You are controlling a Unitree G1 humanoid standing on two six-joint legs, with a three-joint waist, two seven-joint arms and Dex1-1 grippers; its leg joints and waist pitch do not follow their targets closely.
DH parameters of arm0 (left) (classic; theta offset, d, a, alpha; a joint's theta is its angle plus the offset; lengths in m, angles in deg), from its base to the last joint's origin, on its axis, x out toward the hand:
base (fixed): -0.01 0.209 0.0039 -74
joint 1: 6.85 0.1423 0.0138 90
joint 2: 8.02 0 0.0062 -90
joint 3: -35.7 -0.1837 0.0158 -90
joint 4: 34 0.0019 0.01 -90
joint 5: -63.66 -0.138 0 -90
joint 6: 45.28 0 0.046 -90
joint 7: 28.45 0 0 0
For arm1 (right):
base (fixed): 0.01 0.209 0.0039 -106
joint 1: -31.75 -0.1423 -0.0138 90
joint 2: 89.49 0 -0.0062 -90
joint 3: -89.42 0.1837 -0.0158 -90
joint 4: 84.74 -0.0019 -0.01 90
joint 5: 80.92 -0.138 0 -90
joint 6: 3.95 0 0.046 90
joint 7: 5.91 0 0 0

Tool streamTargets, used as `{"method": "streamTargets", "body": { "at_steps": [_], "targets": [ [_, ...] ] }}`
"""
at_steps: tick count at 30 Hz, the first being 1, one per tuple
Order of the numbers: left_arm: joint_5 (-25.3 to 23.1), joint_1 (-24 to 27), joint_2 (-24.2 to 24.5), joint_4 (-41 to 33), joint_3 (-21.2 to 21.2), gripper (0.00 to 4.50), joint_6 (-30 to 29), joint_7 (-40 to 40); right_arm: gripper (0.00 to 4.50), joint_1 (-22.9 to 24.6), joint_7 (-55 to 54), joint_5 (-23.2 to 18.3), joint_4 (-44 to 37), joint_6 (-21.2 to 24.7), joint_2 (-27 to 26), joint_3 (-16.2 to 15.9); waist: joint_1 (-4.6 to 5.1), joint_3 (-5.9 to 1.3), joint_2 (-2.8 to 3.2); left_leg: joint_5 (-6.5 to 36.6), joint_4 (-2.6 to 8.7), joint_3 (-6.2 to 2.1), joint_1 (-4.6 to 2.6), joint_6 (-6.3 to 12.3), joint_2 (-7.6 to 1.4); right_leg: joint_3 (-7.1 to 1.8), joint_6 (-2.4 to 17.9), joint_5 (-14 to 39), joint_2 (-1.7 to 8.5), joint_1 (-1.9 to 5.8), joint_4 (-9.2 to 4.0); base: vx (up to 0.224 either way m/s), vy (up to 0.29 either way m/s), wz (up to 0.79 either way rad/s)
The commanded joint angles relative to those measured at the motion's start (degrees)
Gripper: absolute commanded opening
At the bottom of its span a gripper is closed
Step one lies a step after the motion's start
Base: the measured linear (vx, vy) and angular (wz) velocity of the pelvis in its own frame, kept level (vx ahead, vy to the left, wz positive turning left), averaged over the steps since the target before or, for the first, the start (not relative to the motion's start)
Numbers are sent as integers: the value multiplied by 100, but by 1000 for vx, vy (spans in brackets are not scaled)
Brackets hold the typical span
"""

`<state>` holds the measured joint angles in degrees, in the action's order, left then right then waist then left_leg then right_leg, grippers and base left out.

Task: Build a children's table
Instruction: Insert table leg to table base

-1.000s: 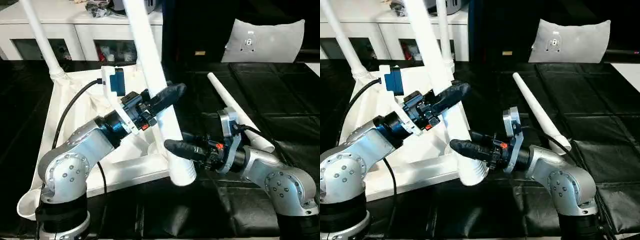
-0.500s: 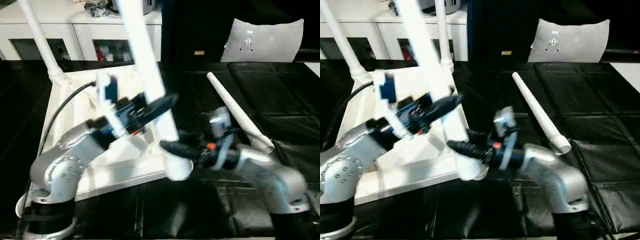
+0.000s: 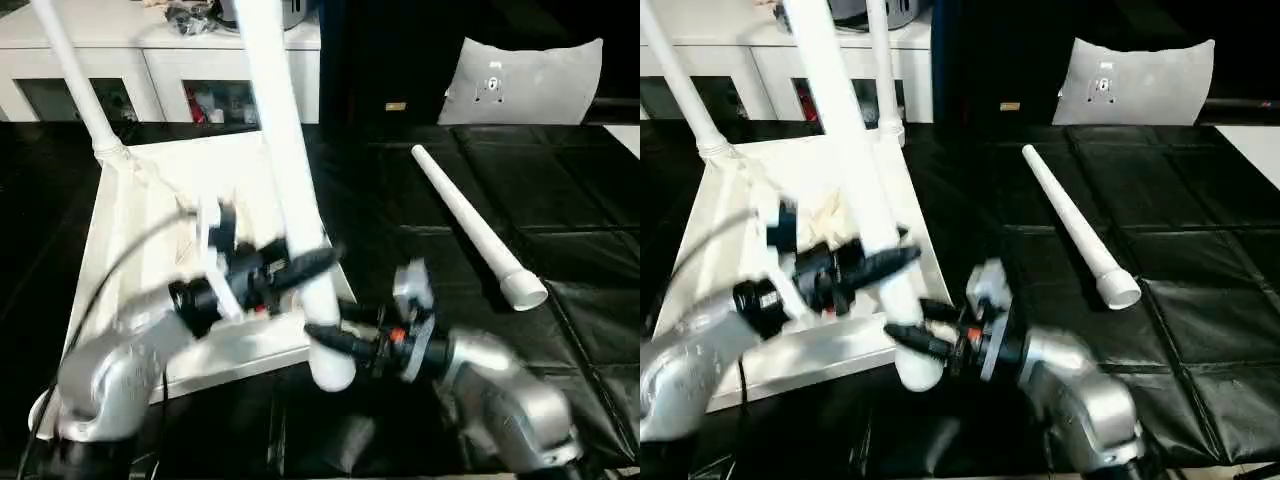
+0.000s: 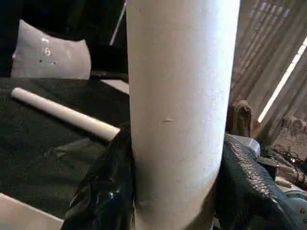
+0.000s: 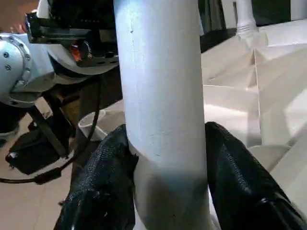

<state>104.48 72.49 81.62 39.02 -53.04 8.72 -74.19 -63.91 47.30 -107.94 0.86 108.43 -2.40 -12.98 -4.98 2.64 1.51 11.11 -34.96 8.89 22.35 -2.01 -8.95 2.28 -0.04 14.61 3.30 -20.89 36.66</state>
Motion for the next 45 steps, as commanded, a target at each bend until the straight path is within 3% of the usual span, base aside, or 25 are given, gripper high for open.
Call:
{"method": "streamTargets", "body": {
  "at_steps": [1,8,10,14,15,16,19,21,29,31,35,38,45],
  "targets": [
    [178,102,-69,-355,-281,184,-23,-154,186,-18,-332,141,223,-67,-4,308,29,-277,-3,984,487,-119,-114,17,-412,-292,1148,293,483,168,-481,0,0,0],
    [77,55,-128,-306,-271,182,44,114,186,-132,-326,114,249,-183,16,365,31,-278,-11,943,478,-118,-109,73,-405,-290,1167,234,480,178,-474,0,0,0],
    [-252,-114,-65,-188,-287,182,12,397,186,-242,-487,137,193,-78,41,410,36,-276,-6,939,483,-122,-113,70,-408,-289,1165,239,468,177,-475,0,0,0],
    [-314,-386,-128,-142,-94,182,-199,917,186,-366,-517,-79,55,293,73,517,38,-282,-12,932,477,-126,-125,28,-397,-286,1170,271,468,188,-457,0,0,0],
    [-294,-491,-170,-143,-5,182,-250,1088,242,-407,-525,-118,-3,360,83,542,45,-276,-24,893,471,-121,-114,34,-395,-288,1185,261,472,187,-467,0,0,0],
    [-229,-592,-202,-158,79,182,-333,1225,256,-452,-578,-127,-52,429,89,564,38,-282,-26,879,465,-118,-114,30,-389,-288,1187,266,475,191,-469,0,0,0],
    [-183,-918,-205,-197,232,182,-586,1659,256,-612,-686,-230,-188,600,106,608,37,-289,-35,797,447,-113,-112,18,-369,-287,1185,247,469,195,-465,0,0,0],
    [-176,-1113,-156,-213,261,182,-766,1816,294,-758,-841,-247,-229,726,89,672,34,-287,-56,753,443,-107,-113,26,-372,-289,1135,314,462,193,-472,0,0,0],
    [-39,-1780,-189,-101,496,182,-1554,2624,344,-1395,-1528,-343,-439,1453,65,956,18,-320,-38,369,402,-105,-113,26,-344,-268,1165,-141,435,196,-413,0,0,0],
    [32,-1868,-190,-130,516,182,-1643,2685,372,-1524,-1687,-232,-566,1766,218,894,4,-315,-39,355,406,-100,-112,-5,-340,-269,1163,-147,432,200,-416,0,0,0],
    [43,-1963,-164,-198,486,182,-1786,2706,372,-1701,-1621,-208,-678,2163,432,748,-3,-321,-55,330,400,-93,-108,-46,-332,-268,1108,-219,430,216,-414,0,0,0],
    [-40,-1983,-110,-223,413,182,-1779,2667,372,-1772,-1339,-51,-695,1932,579,543,-8,-315,-56,430,399,-97,-102,-55,-346,-274,1070,-49,449,218,-427,0,0,0],
    [-219,-2076,86,-331,130,182,-1866,2672,372,-1868,-1442,-79,-717,2302,585,276,-1,-313,-55,398,405,-101,-107,-83,-350,-273,1102,-81,445,210,-416,0,0,0]
  ]
}}
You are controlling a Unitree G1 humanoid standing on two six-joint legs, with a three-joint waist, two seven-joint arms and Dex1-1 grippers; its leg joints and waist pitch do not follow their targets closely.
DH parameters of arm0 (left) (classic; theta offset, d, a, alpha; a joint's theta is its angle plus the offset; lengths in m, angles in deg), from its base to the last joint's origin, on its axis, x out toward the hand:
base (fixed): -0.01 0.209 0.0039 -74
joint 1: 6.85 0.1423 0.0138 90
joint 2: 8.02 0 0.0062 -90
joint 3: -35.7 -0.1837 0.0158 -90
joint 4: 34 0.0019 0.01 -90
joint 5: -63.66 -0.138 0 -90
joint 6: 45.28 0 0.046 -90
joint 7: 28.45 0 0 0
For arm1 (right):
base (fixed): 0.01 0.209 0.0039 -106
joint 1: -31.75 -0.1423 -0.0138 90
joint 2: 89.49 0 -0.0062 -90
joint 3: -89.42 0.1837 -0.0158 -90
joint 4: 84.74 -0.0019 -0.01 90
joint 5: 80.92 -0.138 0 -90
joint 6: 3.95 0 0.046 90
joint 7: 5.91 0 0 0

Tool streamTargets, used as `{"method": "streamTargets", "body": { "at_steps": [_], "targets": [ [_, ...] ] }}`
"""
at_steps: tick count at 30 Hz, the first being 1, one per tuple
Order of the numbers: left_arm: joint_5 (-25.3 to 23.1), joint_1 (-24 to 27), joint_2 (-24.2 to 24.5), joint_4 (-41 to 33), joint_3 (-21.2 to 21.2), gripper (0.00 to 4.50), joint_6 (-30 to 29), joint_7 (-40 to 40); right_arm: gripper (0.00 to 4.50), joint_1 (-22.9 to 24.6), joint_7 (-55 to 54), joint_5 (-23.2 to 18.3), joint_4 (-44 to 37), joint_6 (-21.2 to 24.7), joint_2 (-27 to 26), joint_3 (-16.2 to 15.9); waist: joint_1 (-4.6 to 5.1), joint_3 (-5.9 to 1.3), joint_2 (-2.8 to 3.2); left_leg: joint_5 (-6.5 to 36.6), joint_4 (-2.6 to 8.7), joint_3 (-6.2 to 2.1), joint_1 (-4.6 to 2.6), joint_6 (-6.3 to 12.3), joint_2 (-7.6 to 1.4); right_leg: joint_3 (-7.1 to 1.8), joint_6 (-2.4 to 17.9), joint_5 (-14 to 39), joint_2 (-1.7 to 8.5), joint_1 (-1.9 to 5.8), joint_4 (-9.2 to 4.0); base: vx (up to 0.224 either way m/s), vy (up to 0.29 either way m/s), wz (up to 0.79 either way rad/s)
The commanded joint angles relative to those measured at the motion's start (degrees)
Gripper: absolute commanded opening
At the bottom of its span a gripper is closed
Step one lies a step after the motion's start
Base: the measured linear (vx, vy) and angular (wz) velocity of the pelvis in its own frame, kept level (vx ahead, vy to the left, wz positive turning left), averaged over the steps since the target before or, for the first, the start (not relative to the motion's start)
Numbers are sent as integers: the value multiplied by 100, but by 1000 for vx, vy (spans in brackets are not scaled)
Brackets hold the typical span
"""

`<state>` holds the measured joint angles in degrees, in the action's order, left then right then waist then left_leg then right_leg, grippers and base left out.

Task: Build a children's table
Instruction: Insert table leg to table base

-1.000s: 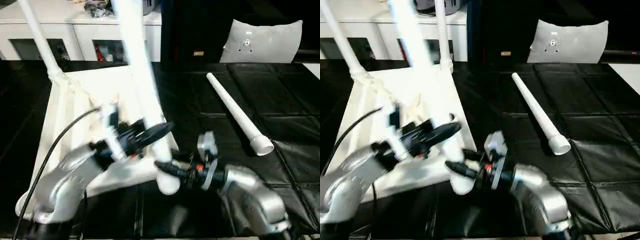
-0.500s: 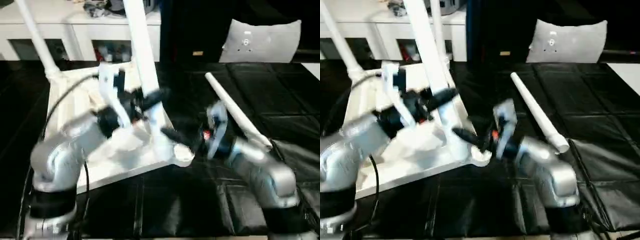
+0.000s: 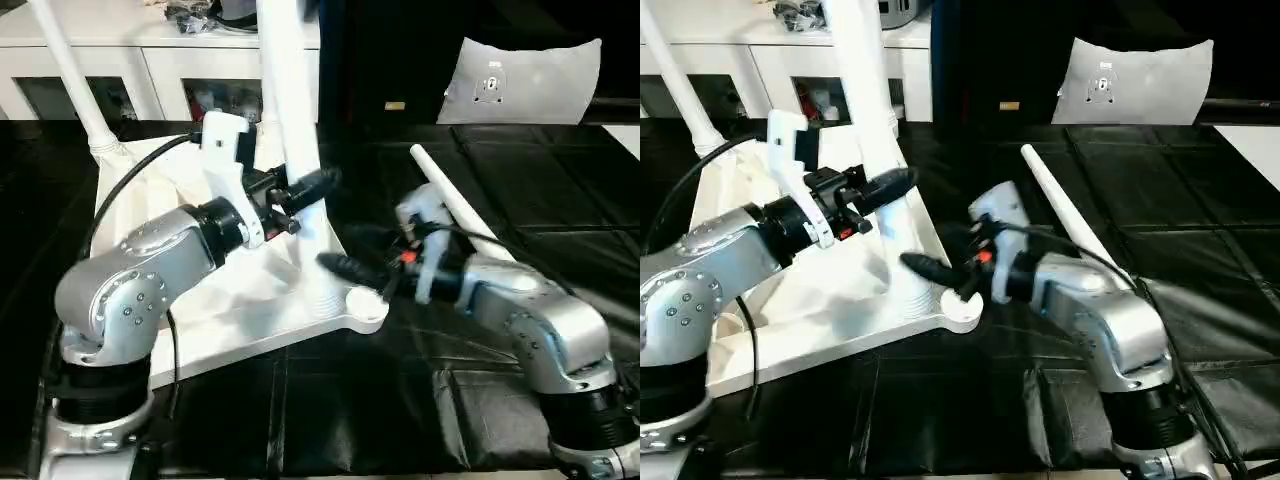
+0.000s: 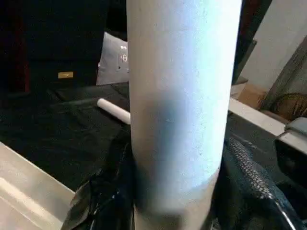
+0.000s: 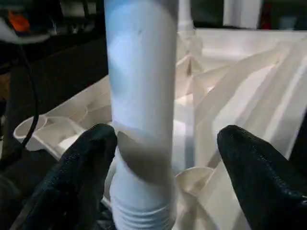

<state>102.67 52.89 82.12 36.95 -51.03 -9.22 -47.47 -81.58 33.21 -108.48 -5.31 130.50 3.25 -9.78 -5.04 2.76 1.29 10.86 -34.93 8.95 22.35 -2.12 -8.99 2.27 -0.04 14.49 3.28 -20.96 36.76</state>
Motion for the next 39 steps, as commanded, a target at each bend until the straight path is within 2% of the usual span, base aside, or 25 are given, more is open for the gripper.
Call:
{"method": "streamTargets", "body": {
  "at_steps": [1,3,8,9,12,13,17,23,25,28,39],
  "targets": [
    [-76,-130,58,-134,-120,182,-74,-5,372,-122,-40,-13,-77,174,17,-101,3,-328,-34,419,401,-108,-110,-80,-346,-270,1104,-75,447,218,-425,0,0,0],
    [-101,-165,70,-158,-211,182,-85,-37,372,-167,-24,89,57,201,-4,-234,2,-328,-35,419,403,-109,-109,-102,-343,-268,1094,-74,442,216,-421,0,0,0],
    [-75,-202,57,-227,-333,182,-105,-60,372,-231,-44,176,294,163,-134,-334,-4,-329,-49,421,406,-104,-108,-142,-346,-272,1134,-108,453,219,-415,0,0,0],
    [-95,-208,71,-235,-369,182,-97,-78,348,-246,-40,160,324,172,-166,-349,-2,-330,-50,390,402,-105,-105,-135,-347,-273,1145,-181,453,220,-405,0,0,0],
    [-102,-219,67,-255,-408,182,-93,-100,336,-287,-29,93,422,239,-260,-371,2,-329,-53,342,396,-102,-104,-114,-342,-270,1176,-278,451,224,-399,0,0,0],
    [-117,-222,90,-267,-426,182,-88,-115,326,-290,-31,86,431,266,-264,-383,2,-327,-75,343,397,-99,-103,-112,-342,-271,1171,-276,450,228,-405,0,0,0],
    [-81,-257,99,-295,-419,182,-119,-116,294,-286,18,57,486,295,-321,-382,1,-323,-55,377,405,-107,-111,-171,-351,-268,1157,-286,451,227,-395,0,0,0],
    [21,-275,92,-370,-451,182,-189,-164,252,-292,70,33,566,297,-399,-376,-4,-324,-60,343,402,-107,-109,-185,-348,-268,1188,-392,453,234,-380,0,0,0],
    [51,-272,85,-378,-447,182,-206,-172,218,-288,72,14,573,296,-416,-366,-5,-320,-65,366,401,-103,-113,-181,-345,-271,1175,-356,452,232,-390,0,0,0],
    [86,-267,75,-389,-444,182,-239,-185,203,-295,85,11,619,288,-434,-356,-1,-320,-63,372,402,-105,-112,-177,-347,-271,1170,-339,453,232,-387,0,0,0],
    [140,-213,102,-472,-389,182,-239,-270,193,-126,165,31,550,188,-441,-331,-12,-327,-47,356,395,-107,-113,-179,-343,-269,1178,-381,453,237,-382,0,0,0]
  ]
}}
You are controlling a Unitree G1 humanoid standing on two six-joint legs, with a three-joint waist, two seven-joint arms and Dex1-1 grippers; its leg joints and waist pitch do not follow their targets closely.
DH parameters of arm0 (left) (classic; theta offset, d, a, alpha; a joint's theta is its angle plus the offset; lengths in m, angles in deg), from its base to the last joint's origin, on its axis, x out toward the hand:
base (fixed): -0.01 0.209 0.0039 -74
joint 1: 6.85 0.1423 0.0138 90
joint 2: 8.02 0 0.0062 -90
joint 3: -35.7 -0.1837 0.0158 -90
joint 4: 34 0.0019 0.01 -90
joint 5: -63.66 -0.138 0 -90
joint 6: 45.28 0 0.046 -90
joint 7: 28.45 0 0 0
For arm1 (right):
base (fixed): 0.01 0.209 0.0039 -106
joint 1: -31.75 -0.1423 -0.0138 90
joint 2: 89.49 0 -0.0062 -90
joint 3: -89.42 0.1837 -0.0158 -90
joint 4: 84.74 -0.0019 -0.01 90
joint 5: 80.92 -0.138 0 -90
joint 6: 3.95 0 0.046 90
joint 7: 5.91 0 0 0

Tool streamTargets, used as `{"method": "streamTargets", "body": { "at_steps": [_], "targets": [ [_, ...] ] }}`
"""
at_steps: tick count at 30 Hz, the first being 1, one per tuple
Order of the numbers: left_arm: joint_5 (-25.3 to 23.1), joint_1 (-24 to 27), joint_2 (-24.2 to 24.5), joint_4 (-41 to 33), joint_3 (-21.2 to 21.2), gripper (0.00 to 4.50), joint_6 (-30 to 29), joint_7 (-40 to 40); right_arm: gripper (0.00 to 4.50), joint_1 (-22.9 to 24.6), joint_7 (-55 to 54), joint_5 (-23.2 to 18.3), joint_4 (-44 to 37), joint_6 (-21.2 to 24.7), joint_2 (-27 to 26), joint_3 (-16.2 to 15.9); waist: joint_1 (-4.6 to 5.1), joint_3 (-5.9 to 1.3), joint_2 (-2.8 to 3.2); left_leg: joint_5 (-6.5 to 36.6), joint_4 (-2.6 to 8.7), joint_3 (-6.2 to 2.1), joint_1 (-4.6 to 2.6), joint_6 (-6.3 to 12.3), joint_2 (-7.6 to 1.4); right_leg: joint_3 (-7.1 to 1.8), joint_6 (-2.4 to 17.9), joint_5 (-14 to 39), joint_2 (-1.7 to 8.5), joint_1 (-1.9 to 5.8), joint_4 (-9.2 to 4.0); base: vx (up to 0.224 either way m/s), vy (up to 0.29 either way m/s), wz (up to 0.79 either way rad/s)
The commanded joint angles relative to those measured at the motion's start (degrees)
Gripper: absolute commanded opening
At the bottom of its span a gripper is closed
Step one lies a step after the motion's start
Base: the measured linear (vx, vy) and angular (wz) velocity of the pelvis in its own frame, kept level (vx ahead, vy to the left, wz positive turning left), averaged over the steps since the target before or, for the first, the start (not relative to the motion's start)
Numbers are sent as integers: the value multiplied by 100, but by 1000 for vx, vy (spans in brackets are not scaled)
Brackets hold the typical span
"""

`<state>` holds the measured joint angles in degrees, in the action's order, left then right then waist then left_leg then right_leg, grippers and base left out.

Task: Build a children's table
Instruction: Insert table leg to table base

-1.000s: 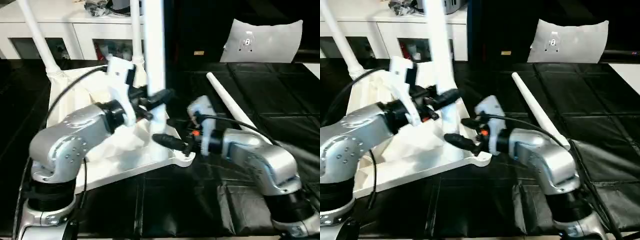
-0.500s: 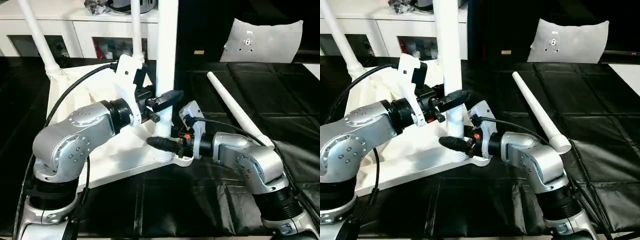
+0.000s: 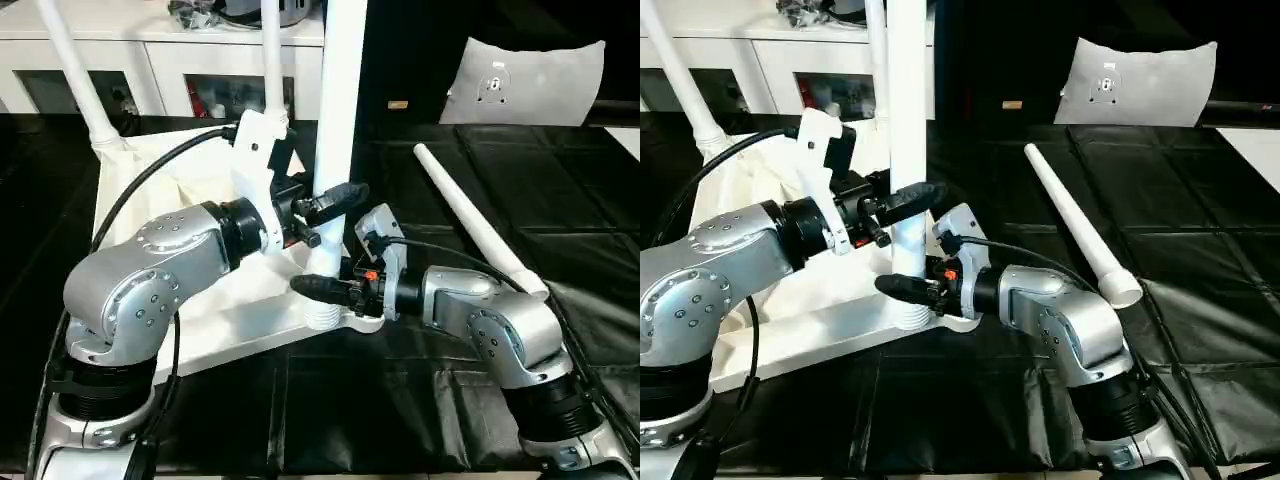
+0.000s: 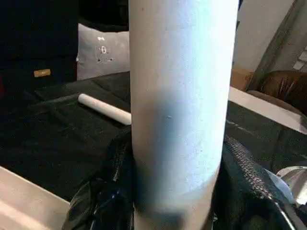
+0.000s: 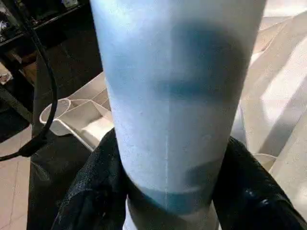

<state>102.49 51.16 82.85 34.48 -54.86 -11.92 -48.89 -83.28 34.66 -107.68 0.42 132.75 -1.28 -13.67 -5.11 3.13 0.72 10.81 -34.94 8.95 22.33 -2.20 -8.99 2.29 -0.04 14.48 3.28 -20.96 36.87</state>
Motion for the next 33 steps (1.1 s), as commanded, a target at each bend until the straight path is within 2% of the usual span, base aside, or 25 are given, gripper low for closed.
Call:
{"method": "streamTargets", "body": {
  "at_steps": [1,3,5,6,10,13,15,18,21,23,25,26,28,29,31,33],
  "targets": [
    [209,3,33,-271,-1,182,96,-230,193,76,22,-29,-46,-71,23,52,-3,-363,5,368,395,-105,-109,-169,-343,-273,1175,-369,453,237,-399,0,0,0],
    [282,52,22,-313,16,182,154,-333,193,108,27,-8,-70,-103,34,46,-3,-363,8,394,401,-109,-108,-189,-352,-272,1168,-366,453,239,-394,0,0,0],
    [182,155,101,-380,-62,238,332,-464,193,150,26,1,-121,-133,39,40,2,-365,4,384,400,-109,-108,-188,-350,-271,1172,-392,452,242,-391,0,0,0],
    [152,443,215,-544,-129,252,465,-644,193,288,-11,-18,-283,-166,26,54,-6,-361,6,405,406,-116,-105,-166,-358,-272,1135,-343,460,241,-402,0,0,0],
    [213,707,209,-746,-79,252,614,-784,193,517,-27,-60,-538,-220,25,45,13,-353,8,438,415,-107,-107,-159,-359,-271,1118,-385,444,228,-401,0,0,0],
    [310,828,244,-835,-51,252,555,-826,193,706,-35,-79,-715,-259,41,25,-3,-332,20,729,440,-106,-133,-239,-372,-280,1101,49,452,202,-432,0,0,0],
    [322,850,251,-836,-45,252,560,-832,193,756,-38,-75,-762,-274,51,12,18,-316,6,873,455,-109,-119,-263,-352,-285,1046,361,448,204,-458,0,0,0],
    [329,877,262,-832,-40,252,594,-853,192,823,-43,-67,-835,-299,66,-8,16,-306,23,958,462,-113,-123,-292,-356,-298,971,587,452,188,-488,0,0,0],
    [365,999,317,-871,-46,252,731,-1027,191,953,-51,-54,-997,-339,88,-2,19,-323,38,847,461,-124,-119,-304,-356,-290,950,380,436,184,-460,0,0,0],
    [535,1096,264,-922,27,252,801,-1164,191,1007,-89,-48,-1040,-365,86,42,19,-321,13,796,454,-119,-111,-277,-351,-292,970,260,440,193,-456,0,0,0],
    [790,1193,149,-966,149,252,864,-1274,191,1061,-129,-52,-1076,-395,77,93,20,-330,17,715,448,-112,-105,-263,-354,-290,1000,92,436,197,-445,0,0,0],
    [1224,1297,-79,-1006,351,252,908,-1321,191,1123,-164,-85,-1117,-436,43,161,21,-330,5,706,440,-105,-107,-260,-351,-288,1037,48,444,196,-428,0,0,0],
    [1474,1360,-201,-1033,449,252,920,-1337,191,1162,-175,-112,-1146,-468,21,199,25,-320,-3,765,446,-99,-101,-238,-356,-291,1085,105,442,199,-449,0,0,0],
    [1665,1430,-297,-1045,512,252,923,-1347,191,1218,-150,-165,-1224,-508,5,224,21,-309,16,861,452,-101,-108,-242,-353,-292,1072,260,445,190,-458,0,0,0],
    [1665,1430,-297,-1045,512,252,923,-1347,191,1218,-150,-165,-1224,-508,5,224,27,-296,8,1032,470,-107,-123,-255,-356,-295,1010,547,432,175,-485,0,0,0],
    [1625,1621,-471,-935,546,252,1155,-1288,191,1331,-38,-380,-1465,-579,-77,269,26,-268,11,1186,492,-114,-122,-264,-373,-310,906,836,447,161,-527,0,0,0]
  ]
}}
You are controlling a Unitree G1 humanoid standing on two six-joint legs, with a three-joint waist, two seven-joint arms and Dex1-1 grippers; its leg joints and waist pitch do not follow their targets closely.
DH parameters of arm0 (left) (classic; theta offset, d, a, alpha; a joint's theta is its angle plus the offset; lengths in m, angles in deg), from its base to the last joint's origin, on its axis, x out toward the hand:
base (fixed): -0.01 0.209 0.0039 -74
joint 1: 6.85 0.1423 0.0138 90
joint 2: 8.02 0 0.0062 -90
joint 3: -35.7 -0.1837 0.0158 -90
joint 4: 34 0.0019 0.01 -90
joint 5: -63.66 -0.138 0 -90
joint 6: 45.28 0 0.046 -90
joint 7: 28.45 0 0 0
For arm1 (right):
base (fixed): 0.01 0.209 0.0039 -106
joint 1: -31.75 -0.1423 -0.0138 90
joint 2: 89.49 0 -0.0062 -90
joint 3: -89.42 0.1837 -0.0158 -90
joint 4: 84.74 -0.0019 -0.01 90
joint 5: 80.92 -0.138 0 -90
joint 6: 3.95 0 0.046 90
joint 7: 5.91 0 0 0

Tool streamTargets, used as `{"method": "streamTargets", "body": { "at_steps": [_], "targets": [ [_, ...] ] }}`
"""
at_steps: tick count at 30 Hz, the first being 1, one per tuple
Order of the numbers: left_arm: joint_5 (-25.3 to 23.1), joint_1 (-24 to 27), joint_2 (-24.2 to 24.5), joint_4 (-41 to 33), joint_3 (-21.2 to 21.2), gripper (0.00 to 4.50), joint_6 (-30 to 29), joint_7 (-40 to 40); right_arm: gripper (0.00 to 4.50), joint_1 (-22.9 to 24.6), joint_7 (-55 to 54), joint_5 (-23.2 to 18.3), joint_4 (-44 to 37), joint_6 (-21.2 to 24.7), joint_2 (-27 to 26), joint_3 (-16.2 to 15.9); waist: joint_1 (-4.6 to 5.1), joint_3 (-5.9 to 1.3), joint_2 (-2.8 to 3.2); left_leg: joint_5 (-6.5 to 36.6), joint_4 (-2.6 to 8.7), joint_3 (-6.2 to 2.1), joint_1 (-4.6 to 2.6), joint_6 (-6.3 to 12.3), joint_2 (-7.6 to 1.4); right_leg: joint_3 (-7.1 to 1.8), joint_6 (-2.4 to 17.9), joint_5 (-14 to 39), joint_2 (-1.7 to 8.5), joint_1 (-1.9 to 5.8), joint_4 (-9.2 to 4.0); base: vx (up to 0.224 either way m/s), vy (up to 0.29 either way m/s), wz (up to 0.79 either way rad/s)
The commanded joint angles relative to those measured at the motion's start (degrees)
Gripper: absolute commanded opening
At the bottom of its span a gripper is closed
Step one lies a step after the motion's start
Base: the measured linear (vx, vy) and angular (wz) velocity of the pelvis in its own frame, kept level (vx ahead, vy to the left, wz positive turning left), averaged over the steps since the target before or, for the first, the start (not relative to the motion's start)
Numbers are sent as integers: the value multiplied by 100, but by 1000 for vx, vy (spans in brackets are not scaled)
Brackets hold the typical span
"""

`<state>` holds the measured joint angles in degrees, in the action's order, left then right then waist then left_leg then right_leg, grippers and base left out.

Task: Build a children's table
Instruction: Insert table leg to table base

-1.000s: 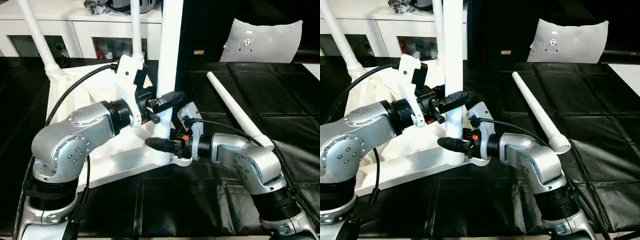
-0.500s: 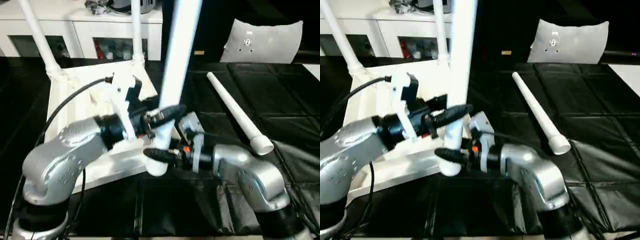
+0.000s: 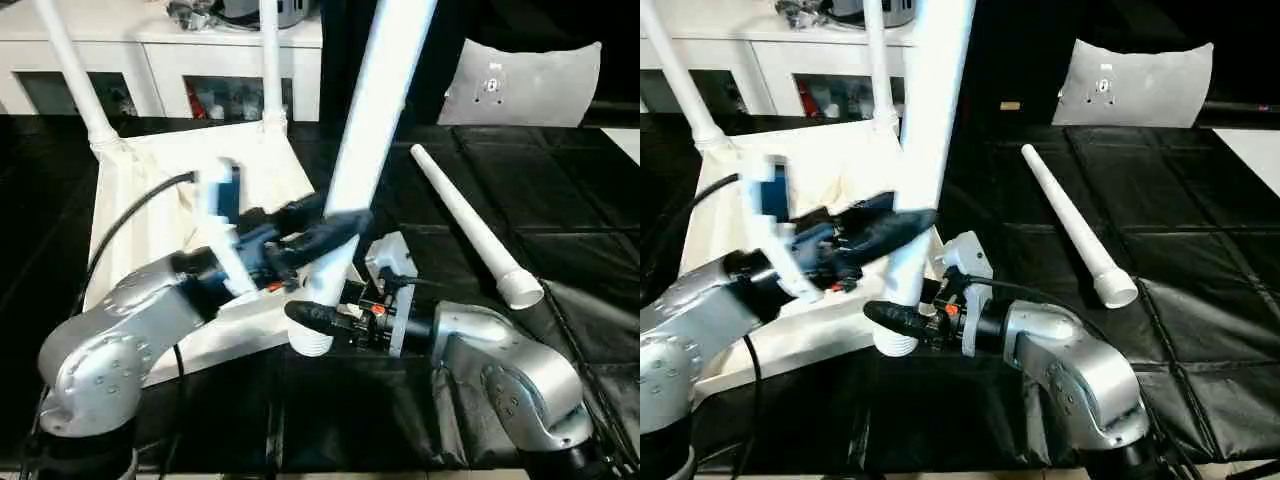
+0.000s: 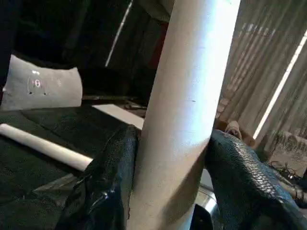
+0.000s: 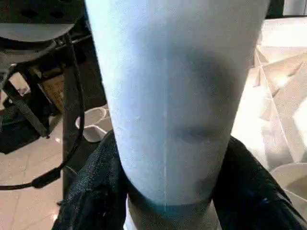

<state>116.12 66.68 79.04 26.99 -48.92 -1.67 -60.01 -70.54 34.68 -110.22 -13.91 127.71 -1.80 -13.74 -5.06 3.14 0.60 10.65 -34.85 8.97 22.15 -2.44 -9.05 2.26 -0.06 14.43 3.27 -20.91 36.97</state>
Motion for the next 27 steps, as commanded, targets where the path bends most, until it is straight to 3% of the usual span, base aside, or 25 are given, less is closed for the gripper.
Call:
{"method": "streamTargets", "body": {
  "at_steps": [1,10,13,17,21,27],
  "targets": [
    [302,111,-154,-157,-7,252,191,-153,191,73,-36,-172,-60,-87,-56,306,22,-275,16,1209,484,-118,-100,-241,-368,-307,891,870,453,163,-540,0,0,0],
    [811,292,-567,-83,416,252,466,184,191,155,-275,-377,-126,-108,-242,524,24,-285,3,1011,471,-117,-90,-217,-354,-300,868,563,429,166,-518,0,0,0],
    [-17,279,-287,-98,95,252,667,93,191,124,-336,-325,-136,-59,-200,508,21,-278,4,1051,485,-120,-107,-221,-363,-305,755,669,424,151,-537,0,0,0],
    [-592,229,16,-106,-171,252,893,-80,191,84,-395,-280,-107,-55,-161,516,35,-278,7,1032,497,-129,-99,-266,-362,-305,620,696,428,156,-539,0,0,0],
    [-206,136,-348,-23,190,252,999,228,191,72,-426,-373,-111,-47,-189,615,34,-296,-7,845,461,-113,-93,-262,-353,-293,849,251,436,182,-497,0,0,0],
    [-761,-38,-333,387,296,252,1276,858,191,-7,-371,-327,-176,-30,67,573,38,-297,0,843,455,-115,-97,-201,-345,-294,753,267,418,196,-515,0,0,0]
  ]
}}
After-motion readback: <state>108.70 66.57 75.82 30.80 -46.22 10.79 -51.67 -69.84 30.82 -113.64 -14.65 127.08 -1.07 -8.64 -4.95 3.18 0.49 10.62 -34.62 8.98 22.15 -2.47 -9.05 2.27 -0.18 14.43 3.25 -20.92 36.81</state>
